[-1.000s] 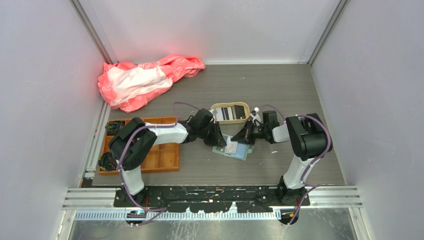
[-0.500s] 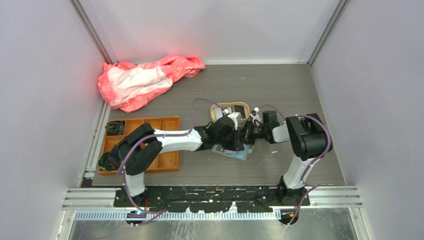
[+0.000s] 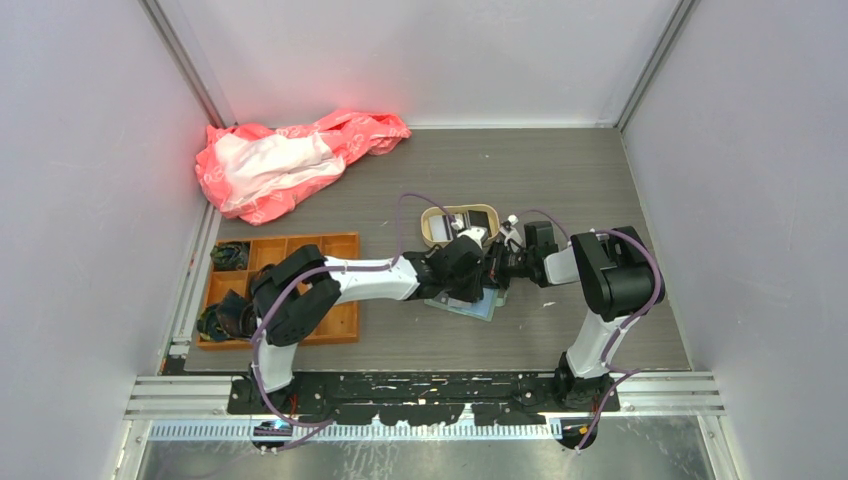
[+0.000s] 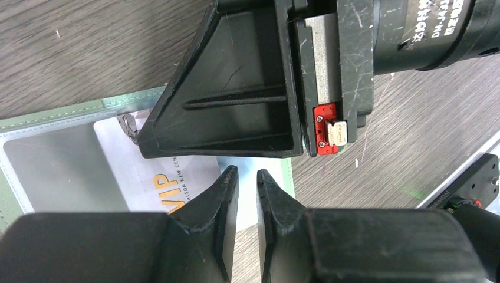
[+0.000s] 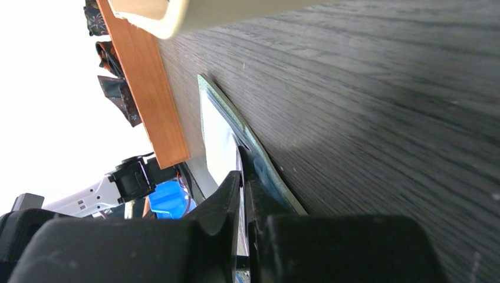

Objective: Put the credit cards into the card holder
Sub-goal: Insert the credit card into the card holder.

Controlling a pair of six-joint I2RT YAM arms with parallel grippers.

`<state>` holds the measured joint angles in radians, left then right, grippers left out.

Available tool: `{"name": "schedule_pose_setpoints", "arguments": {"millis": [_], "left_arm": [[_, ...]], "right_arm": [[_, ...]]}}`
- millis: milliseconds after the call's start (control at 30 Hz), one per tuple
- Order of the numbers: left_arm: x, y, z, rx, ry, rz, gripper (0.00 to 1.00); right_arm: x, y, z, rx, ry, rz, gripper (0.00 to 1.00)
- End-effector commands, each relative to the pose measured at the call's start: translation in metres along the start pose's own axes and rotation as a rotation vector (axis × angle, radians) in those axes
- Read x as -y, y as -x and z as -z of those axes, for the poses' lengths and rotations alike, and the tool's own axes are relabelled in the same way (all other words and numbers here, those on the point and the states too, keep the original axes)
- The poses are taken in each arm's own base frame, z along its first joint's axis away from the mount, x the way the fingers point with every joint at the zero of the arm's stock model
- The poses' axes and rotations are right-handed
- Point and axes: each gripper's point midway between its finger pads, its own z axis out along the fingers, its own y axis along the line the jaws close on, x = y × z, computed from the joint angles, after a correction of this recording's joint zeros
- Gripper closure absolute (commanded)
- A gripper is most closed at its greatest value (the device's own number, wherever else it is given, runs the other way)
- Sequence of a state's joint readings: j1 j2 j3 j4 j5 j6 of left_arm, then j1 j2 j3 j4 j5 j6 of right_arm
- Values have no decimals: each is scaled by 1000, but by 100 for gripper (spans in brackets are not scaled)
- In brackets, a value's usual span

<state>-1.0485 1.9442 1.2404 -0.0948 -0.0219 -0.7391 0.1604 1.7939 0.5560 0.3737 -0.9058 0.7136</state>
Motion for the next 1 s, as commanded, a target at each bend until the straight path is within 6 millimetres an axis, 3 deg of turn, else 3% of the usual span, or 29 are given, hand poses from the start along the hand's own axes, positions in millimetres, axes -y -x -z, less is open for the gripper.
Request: {"name": "schedule_pose_setpoints", "arguments": {"millis": [0,200,533,700,867,967], "left_arm": [[-31,0,7,8,148,-44,80],[-46,-3,11,-1,218,-61,80],[-53,8,22,36,261,-105,79],[-60,10,27,30,265,-90,77],[-31,22,45,51,119,-112,75],[-27,31,62,108,90,-115,75]], "right_arm": [[26,6,-4,42,-113,4,87],[23,5,-3,31,-109,14,77],[11,7,2,16,-90,60,69],[2,6,8,-1,-93,106,59],[-9,10,18,-6,-116,173,48],[-14,8,24,-9,-130,204,42]]}}
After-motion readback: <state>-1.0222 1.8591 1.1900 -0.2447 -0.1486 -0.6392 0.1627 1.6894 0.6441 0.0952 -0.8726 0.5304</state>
